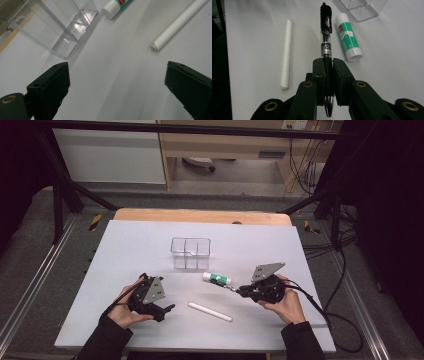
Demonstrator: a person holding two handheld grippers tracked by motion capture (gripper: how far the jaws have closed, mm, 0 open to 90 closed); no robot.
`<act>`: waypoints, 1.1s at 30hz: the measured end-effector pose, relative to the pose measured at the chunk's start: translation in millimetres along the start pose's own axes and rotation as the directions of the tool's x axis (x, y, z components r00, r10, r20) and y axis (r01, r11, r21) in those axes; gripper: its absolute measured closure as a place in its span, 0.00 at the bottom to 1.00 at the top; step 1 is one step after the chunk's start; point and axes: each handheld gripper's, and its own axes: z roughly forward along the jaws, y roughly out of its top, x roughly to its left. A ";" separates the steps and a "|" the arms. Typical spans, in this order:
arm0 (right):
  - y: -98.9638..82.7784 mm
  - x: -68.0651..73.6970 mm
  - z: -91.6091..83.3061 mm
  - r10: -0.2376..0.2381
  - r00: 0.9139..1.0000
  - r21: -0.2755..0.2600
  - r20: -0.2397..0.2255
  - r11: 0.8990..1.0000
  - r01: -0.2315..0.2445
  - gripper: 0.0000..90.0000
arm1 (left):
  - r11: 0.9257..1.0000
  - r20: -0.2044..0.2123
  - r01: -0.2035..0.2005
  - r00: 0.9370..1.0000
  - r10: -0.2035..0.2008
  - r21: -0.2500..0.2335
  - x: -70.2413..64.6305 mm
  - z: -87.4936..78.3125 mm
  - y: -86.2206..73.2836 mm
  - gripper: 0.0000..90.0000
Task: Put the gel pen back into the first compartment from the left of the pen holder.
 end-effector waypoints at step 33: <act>35.7 20.6 19.1 -0.052 0.998 0.076 -0.040 0.996 0.054 0.90 | 0.879 -0.044 -0.477 0.878 0.476 -0.023 -37.2 40.0 83.4 0.25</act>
